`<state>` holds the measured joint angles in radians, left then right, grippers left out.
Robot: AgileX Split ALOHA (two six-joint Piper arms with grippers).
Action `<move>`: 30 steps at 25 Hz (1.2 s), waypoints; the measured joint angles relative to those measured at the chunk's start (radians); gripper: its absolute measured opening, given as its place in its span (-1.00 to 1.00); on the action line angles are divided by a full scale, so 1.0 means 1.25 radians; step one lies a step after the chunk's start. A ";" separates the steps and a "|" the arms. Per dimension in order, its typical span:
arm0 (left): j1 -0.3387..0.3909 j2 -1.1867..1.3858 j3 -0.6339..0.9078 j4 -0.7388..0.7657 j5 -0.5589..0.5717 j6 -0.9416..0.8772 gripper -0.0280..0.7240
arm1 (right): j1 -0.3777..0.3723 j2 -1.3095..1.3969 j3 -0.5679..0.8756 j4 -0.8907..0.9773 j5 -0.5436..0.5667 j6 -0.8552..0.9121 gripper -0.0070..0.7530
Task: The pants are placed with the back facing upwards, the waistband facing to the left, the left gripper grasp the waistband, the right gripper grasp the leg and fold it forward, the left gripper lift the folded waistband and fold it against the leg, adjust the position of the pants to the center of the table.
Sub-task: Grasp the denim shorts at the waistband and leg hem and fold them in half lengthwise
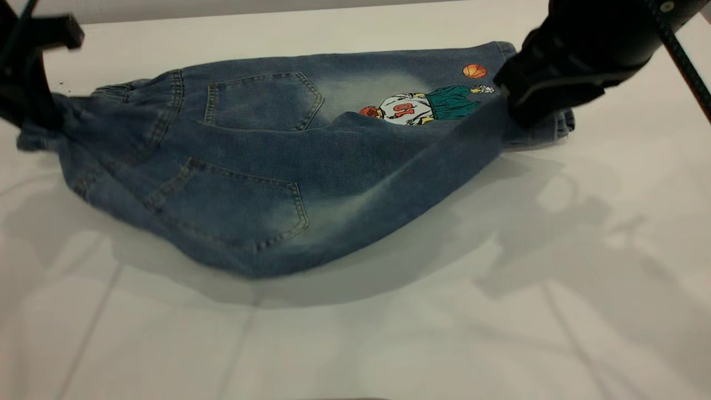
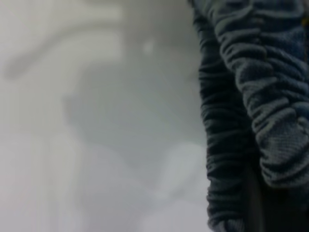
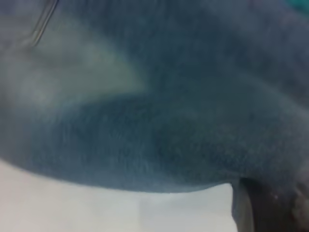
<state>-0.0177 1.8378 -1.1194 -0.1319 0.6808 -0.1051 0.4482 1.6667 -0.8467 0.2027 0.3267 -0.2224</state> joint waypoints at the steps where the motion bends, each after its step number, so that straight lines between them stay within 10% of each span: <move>1: 0.000 0.000 -0.017 0.000 0.010 0.000 -0.80 | -0.004 0.000 0.000 0.000 -0.019 0.000 -0.91; 7: 0.000 0.000 -0.075 -0.031 0.000 -0.008 -0.80 | -0.051 0.000 -0.001 0.019 -0.160 -0.001 -0.91; 30: 0.000 0.089 -0.079 -0.217 -0.364 -0.344 -0.80 | -0.121 0.206 -0.235 0.045 -0.220 -0.001 -0.91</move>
<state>-0.0177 1.9487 -1.2181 -0.4032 0.2261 -0.5355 0.2963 1.9240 -1.1399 0.2593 0.0518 -0.2233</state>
